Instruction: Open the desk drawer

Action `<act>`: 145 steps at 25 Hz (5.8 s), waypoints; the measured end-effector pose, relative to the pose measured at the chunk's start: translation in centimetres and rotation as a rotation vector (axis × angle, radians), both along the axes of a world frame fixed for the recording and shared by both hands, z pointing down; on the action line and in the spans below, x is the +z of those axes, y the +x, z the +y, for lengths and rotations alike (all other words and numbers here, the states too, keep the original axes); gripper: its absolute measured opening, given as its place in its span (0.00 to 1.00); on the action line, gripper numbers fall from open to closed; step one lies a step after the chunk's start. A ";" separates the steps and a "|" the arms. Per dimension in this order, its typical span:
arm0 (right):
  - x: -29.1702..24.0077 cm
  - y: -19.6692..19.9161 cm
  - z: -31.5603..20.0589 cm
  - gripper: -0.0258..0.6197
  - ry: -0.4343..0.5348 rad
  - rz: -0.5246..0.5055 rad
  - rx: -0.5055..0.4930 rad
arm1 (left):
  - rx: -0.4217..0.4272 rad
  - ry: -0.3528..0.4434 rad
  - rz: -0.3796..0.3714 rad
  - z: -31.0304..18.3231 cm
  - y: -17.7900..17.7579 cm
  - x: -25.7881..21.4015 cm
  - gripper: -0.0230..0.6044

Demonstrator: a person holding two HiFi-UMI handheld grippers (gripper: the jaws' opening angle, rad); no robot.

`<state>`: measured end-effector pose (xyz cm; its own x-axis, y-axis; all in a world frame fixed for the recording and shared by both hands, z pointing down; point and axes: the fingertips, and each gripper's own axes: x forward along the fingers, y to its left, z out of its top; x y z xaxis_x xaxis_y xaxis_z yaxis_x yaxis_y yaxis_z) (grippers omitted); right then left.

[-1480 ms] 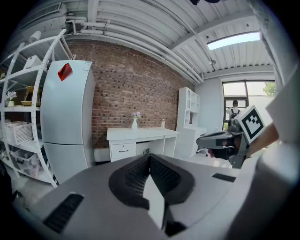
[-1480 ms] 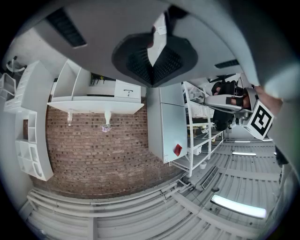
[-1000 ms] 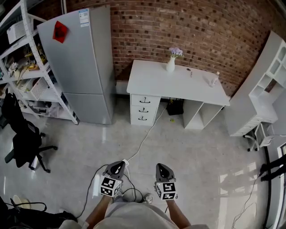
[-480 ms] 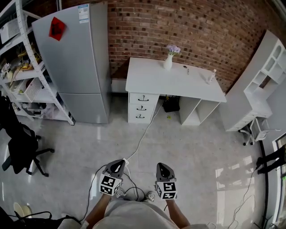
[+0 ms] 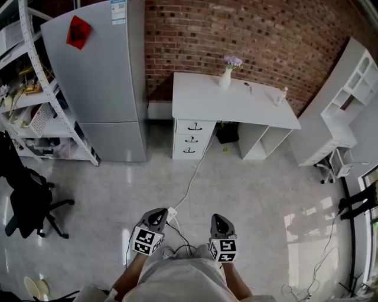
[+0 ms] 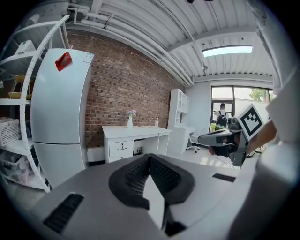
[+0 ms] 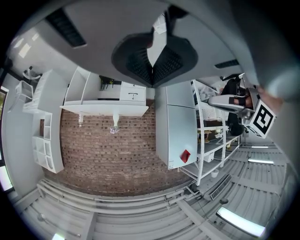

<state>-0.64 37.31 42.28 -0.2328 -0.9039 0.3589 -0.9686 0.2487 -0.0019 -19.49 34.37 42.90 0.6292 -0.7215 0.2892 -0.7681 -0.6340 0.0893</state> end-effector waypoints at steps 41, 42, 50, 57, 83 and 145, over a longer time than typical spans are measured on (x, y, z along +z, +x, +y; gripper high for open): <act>3.8 14.5 -25.7 0.07 -0.095 -0.042 -0.121 | -0.104 -0.036 -0.064 -25.2 13.2 0.7 0.06; 3.8 15.2 -26.7 0.07 -0.098 -0.043 -0.130 | -0.110 -0.038 -0.068 -26.2 13.9 0.7 0.06; 4.2 19.1 -33.8 0.07 -0.116 -0.062 -0.207 | -0.224 -0.049 -0.098 -31.9 16.0 0.4 0.06; 4.8 19.8 -36.9 0.07 -0.129 -0.080 -0.238 | -0.301 -0.077 -0.134 -33.1 14.5 0.9 0.06; 10.5 12.6 -45.2 0.07 -0.189 -0.065 -0.244 | -0.206 -0.166 -0.099 -39.1 12.8 7.3 0.06; 34.5 10.1 -52.6 0.26 -0.292 -1.277 0.112 | -0.138 -0.220 0.009 -43.7 14.4 26.6 0.06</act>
